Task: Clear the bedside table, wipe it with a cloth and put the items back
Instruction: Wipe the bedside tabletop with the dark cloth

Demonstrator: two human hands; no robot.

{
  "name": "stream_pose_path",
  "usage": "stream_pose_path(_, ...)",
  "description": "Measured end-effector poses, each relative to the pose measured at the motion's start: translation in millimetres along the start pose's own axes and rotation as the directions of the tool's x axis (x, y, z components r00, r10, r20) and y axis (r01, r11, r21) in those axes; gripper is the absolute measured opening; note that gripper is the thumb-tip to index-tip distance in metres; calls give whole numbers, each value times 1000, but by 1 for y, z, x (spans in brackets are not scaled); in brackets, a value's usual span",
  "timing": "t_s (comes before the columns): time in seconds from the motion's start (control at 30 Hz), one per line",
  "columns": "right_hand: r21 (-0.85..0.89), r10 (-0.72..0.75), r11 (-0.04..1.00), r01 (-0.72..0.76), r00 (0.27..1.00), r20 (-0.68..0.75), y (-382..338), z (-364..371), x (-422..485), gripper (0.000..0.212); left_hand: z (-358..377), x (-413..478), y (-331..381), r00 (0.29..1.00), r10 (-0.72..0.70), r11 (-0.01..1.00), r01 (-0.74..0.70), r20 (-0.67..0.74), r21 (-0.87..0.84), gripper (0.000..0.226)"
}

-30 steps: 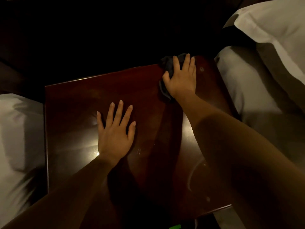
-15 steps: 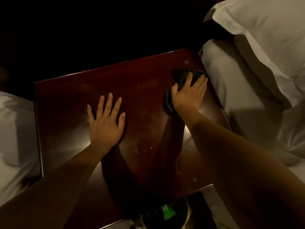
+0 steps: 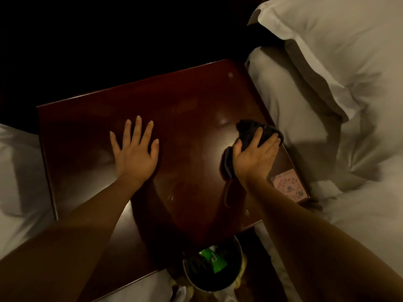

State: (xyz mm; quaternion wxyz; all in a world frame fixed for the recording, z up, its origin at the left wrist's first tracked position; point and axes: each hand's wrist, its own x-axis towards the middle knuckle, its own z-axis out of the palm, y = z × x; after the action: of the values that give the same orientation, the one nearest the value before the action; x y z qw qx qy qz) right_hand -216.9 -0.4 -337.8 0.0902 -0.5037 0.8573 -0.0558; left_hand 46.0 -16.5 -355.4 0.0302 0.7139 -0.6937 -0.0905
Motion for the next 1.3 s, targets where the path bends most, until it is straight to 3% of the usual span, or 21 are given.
stream_pose_path(0.2, -32, 41, 999, -41, 999, 6, 22, -1, -32, 71, 0, 0, 0, 1000, -5, 1000, 5, 11, 6, 55)
stream_pose_path(0.47, 73, 75, 995, -73, 997, -24, 41, 1, -85, 67, -3, 0, 1, 1000, 5, 1000, -5, 18, -4, 54)
stream_pose_path(0.7, 121, 105, 988, -97, 992, -63, 18, 13, -136, 66, -3, -1, 2, 1000, 2, 1000, -1, 20, -8, 54)
stream_pose_path(0.97, 145, 37, 989, -35, 999, -13, -53, 30, -160, 70, -4, 0, 1, 999, 6, 1000, -6, 31, 5, 54)
stream_pose_path(1.3, 76, -79, 994, 81, 997, -21, -59, 36, -150, 70, -6, 0, 3, 1000, 6, 1000, -6, 29, 6, 54)
